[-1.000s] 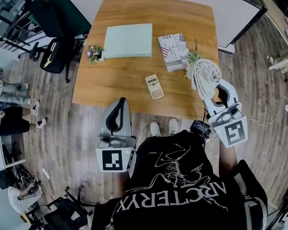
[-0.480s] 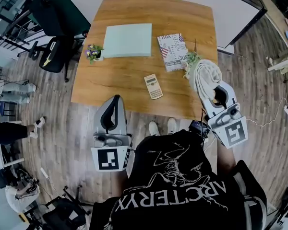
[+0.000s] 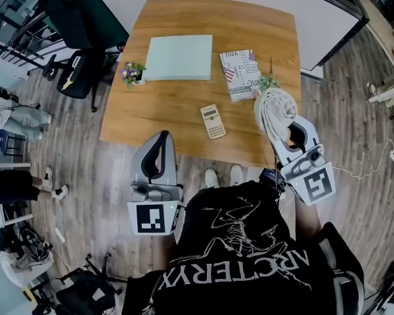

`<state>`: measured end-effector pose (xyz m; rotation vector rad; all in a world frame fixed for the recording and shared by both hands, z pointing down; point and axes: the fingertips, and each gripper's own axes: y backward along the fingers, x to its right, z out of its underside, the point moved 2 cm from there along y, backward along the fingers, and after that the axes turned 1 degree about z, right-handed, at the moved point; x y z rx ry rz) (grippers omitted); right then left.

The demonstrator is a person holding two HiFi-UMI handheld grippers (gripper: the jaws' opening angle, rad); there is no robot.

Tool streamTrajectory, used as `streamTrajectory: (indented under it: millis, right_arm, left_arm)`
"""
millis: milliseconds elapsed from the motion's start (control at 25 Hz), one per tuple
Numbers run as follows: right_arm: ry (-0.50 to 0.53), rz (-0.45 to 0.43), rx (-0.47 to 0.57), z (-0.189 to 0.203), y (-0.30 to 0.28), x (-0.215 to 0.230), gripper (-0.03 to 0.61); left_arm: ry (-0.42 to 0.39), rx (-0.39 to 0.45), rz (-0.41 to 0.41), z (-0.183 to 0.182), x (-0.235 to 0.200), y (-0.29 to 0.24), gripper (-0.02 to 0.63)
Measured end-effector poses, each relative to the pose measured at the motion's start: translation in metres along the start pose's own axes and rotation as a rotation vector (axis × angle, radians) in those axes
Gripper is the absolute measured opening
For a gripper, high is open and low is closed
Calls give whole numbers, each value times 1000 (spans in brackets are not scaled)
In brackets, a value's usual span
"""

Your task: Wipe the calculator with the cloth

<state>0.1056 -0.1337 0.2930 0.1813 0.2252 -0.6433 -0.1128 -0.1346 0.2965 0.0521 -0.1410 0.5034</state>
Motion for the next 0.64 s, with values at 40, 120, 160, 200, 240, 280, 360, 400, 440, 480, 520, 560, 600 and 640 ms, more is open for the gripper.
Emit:
streamTrajectory:
  millis: [40,120,160,200,240,280,360,400,440,480,520,560,600,640]
  right_arm:
    - [-1,1,-1,0,0,0,94]
    - [-3,2,0,0,0,1,94]
    - [-3,2,2,0,0,1,94]
    - [-2,2,3,0,0,1,94]
    - [-2,2,5,-1,0,1,94]
    - [-1,1,5,-1,0,1,94]
    - [-2,1,5,-1,0,1,94]
    - [-3,0,5,-1,0,0,94]
    - [-3,0,4,-1,0,0,94]
    - [-3,-1,4,-1,-1,0,94]
    - [-3,-2,4,-1,-1,0,94]
    - [-3,-3,5,-1,-1,0,94]
    - [-4,-2,7,-1,0,1,94]
    - [-5,-2,8,-1,0,1,94]
  left_arm:
    - [0,1,0,-1,0,0,9]
    - [0,2,-1,-1,-1,0,9]
    - [0,3,-2,-1,-1,0,9]
    - [0,4,-2,-1,-1,0,9]
    - [0,4,-2,-1,0,0,9]
    - [0,5,0,-1,0,0,9]
    - [0,6,4,-2,1,-1,9]
    - [0,6,6,-2,2,-2,9]
    - [0,5,8,-2,2,-2,9]
    - [1,5,9,-2,3,-3,9]
    - [1,5,10,-2,4,-3,9]
    - [1,6,11,-2,5,-4,9]
    - [1,6,13,-3,6,-4,9]
    - [2,7,14,-3,7,-5,9]
